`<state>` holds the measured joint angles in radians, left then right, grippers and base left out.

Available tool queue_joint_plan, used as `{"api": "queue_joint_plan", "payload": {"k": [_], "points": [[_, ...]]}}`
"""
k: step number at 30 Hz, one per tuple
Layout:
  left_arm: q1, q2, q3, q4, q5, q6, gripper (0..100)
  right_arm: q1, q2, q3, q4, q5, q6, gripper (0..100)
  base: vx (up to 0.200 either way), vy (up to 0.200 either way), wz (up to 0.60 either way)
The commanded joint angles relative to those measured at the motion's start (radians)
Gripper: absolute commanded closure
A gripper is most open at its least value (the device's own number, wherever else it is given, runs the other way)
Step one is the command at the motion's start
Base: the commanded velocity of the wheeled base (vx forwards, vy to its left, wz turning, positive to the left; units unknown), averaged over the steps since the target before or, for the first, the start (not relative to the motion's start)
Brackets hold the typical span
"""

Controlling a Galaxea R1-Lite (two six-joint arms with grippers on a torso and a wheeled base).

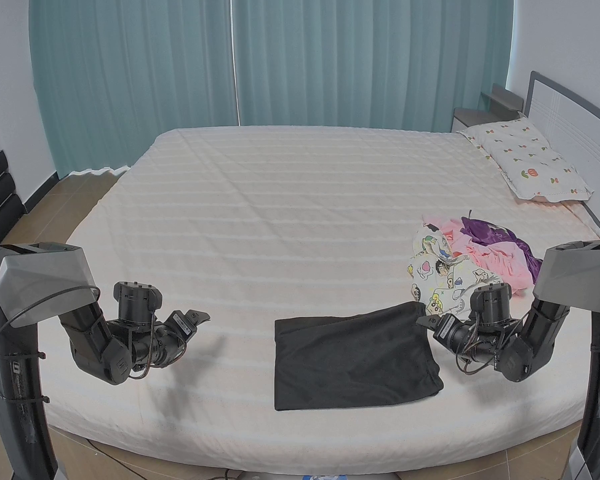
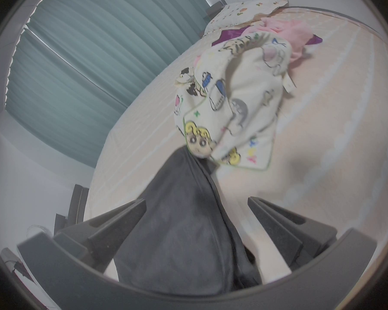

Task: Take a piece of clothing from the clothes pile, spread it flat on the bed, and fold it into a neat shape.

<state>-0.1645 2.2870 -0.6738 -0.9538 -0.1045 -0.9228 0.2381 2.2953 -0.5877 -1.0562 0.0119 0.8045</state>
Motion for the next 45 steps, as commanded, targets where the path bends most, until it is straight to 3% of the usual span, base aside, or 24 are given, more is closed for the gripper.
{"api": "queue_joint_plan", "payload": {"k": [1,4,18,19,27,45], "points": [[-0.001,0.002,0.002,0.000,0.000,0.002,0,0.026,-0.022,0.114,-0.041,0.025,-0.010,0,0.000,0.000,0.00],[-0.004,0.002,0.002,0.000,0.000,0.002,0,0.024,0.013,0.126,-0.079,0.049,-0.037,0,0.000,0.000,0.00],[-0.004,0.003,0.002,0.000,0.000,0.002,0,0.061,0.029,0.132,-0.122,0.049,-0.053,0,0.000,0.000,0.00],[-0.004,0.003,0.002,0.000,0.000,0.002,0,0.061,0.026,0.138,-0.120,0.048,-0.057,100,0.000,0.000,0.00],[-0.004,0.003,0.000,0.000,0.000,0.002,0,0.047,0.019,0.189,-0.091,0.036,-0.160,100,0.000,0.000,0.00],[-0.004,0.003,-0.001,0.001,0.000,0.002,0,0.030,0.015,0.229,-0.056,0.028,-0.268,100,0.000,0.000,0.00]]}}
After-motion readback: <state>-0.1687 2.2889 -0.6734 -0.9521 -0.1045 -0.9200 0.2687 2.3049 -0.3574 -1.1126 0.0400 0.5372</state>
